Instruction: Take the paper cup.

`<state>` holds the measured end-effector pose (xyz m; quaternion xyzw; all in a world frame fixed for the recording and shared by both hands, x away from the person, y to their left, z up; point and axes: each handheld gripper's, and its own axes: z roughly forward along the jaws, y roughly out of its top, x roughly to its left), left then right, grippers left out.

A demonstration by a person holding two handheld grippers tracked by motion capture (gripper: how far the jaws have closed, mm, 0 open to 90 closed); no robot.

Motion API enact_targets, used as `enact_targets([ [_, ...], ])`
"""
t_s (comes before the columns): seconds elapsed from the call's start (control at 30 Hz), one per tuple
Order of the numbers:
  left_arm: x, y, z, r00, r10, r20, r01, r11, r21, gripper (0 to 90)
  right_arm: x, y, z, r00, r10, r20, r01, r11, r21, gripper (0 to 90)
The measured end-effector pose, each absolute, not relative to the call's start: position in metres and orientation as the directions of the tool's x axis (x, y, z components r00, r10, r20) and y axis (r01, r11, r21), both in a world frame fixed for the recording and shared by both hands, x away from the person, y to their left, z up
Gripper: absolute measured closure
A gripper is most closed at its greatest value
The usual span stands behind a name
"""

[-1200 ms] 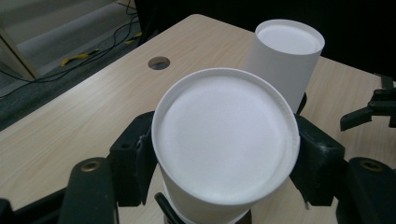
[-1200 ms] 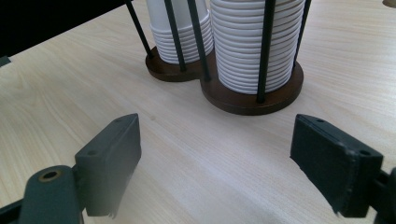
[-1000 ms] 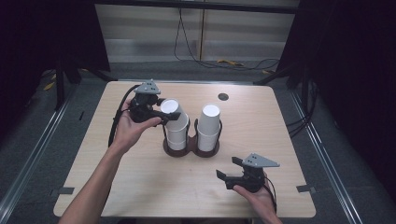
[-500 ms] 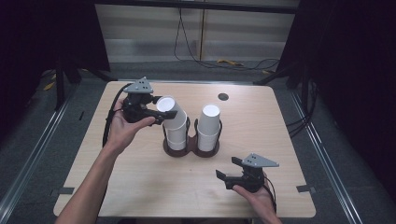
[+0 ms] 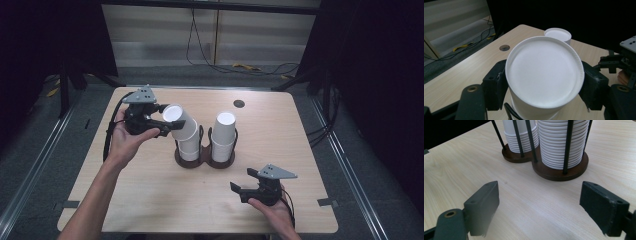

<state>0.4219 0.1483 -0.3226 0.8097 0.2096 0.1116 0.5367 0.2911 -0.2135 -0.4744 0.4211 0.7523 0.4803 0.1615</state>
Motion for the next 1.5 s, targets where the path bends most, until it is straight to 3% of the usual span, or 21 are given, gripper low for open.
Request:
enact_targets([
  [0.47, 0.402, 0.157, -0.327, 0.900, 0.435, -0.015, 0.181, -0.343, 0.922, 32.8, 0.291, -0.208, -0.472, -0.604, 0.781, 0.159, 0.467, 0.186, 0.864, 15.8],
  [1.5, 0.375, 0.145, -0.382, 0.929, 0.353, -0.115, 0.260, -0.397, 0.880, 32.7, 0.298, -0.161, -0.437, -0.757, 0.641, 0.125, 0.332, 0.213, 0.919, 13.3],
])
